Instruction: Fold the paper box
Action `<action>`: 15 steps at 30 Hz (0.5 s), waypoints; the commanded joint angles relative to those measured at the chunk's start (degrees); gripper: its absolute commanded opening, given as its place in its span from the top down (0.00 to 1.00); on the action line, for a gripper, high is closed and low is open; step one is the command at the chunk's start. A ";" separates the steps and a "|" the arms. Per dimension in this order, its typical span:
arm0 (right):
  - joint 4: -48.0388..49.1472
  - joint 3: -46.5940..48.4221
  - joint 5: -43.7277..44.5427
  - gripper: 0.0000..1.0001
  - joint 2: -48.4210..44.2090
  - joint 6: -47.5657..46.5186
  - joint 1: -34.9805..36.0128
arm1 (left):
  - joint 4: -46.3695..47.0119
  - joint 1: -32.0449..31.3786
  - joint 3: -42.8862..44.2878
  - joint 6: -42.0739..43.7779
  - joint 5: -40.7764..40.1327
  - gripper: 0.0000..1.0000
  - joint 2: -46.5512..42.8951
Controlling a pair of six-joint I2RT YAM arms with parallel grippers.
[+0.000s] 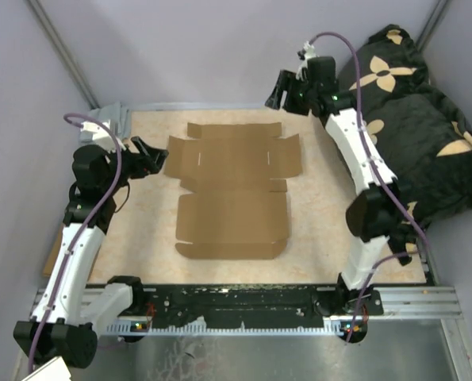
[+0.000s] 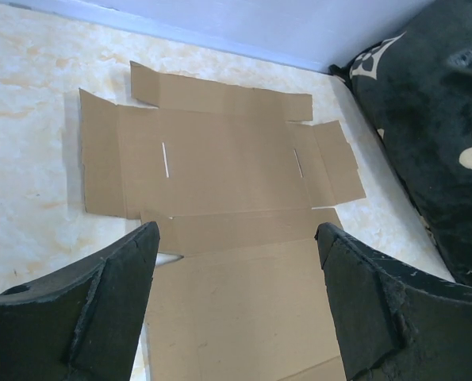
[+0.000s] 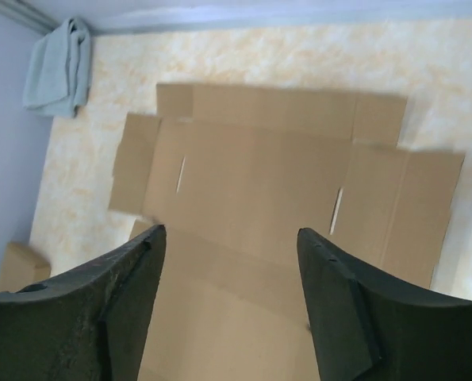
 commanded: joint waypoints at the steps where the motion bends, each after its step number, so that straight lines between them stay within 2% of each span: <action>1: -9.95 18.64 5.97 0.30 13.02 -4.31 0.16 | -2.36 0.20 3.38 1.05 -1.66 0.13 1.24; 4: -16.42 33.88 8.27 0.28 22.93 -6.01 0.13 | -4.00 0.21 4.89 1.64 -3.74 0.14 2.54; 6: -18.49 39.18 8.82 0.28 28.01 -6.39 0.13 | -5.19 0.15 5.88 1.74 -4.78 0.14 3.42; 11: -10.10 33.59 9.55 0.27 31.39 -5.12 -0.01 | -7.35 0.26 7.61 2.17 -5.92 0.14 5.30; 15: -9.13 33.87 11.74 0.27 35.27 -4.97 0.00 | -8.07 0.23 7.34 1.96 -6.54 0.14 5.43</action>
